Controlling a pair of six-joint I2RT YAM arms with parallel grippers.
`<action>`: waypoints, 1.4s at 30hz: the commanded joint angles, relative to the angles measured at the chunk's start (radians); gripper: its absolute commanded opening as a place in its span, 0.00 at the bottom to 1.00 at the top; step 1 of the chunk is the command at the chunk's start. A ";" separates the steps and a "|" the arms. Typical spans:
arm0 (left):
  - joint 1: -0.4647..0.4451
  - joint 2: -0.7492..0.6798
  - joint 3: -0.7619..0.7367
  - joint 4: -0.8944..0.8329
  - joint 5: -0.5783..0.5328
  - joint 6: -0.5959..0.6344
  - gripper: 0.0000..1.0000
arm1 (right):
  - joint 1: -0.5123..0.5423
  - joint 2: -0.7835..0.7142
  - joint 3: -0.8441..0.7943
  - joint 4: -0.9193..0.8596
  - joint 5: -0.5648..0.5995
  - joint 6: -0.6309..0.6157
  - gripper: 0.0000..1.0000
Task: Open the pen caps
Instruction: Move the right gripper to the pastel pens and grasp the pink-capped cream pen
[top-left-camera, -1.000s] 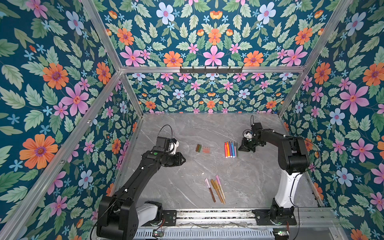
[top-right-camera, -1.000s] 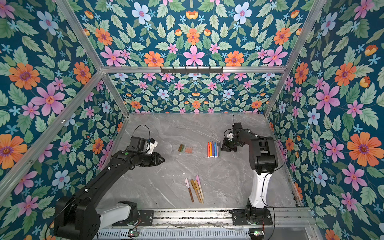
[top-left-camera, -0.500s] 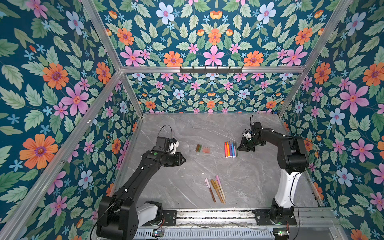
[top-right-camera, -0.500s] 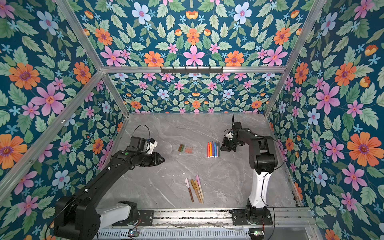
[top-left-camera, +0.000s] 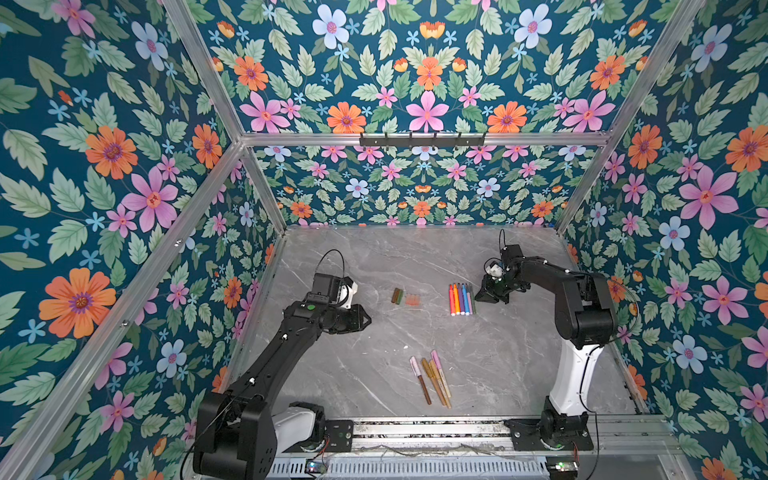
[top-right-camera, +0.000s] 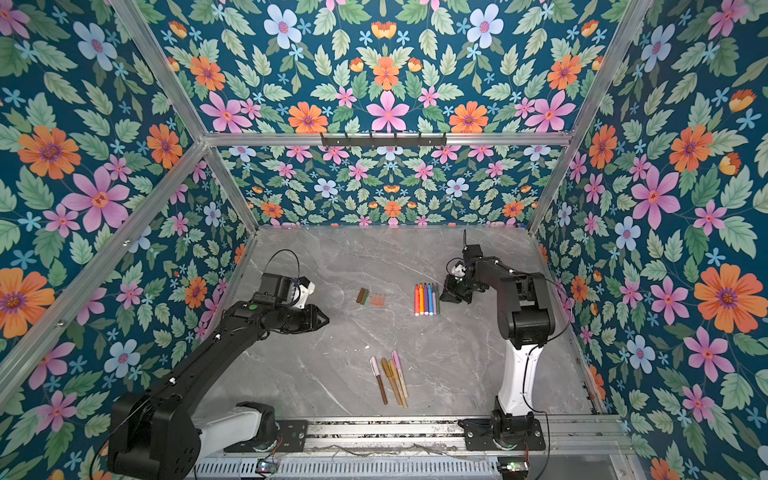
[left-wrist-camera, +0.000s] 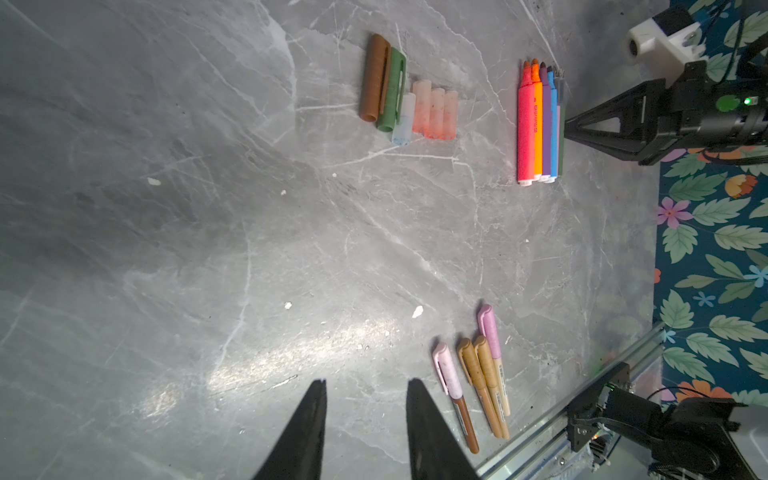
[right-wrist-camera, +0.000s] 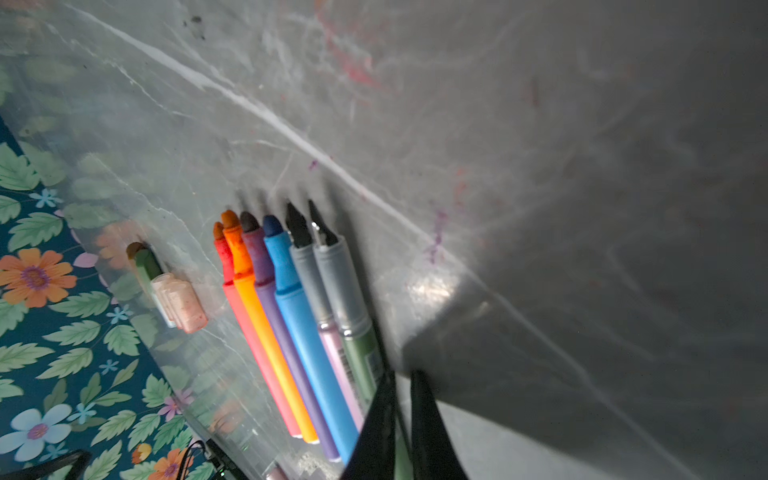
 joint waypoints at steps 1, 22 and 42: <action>0.001 -0.003 0.000 0.011 -0.002 0.008 0.36 | -0.004 -0.023 -0.010 -0.029 0.062 0.004 0.12; 0.001 -0.163 -0.036 0.059 -0.104 -0.031 0.39 | 0.730 -0.675 -0.533 -0.052 0.387 0.245 0.11; 0.002 -0.160 -0.041 0.060 -0.106 -0.034 0.39 | 1.000 -0.517 -0.535 0.003 0.401 0.396 0.21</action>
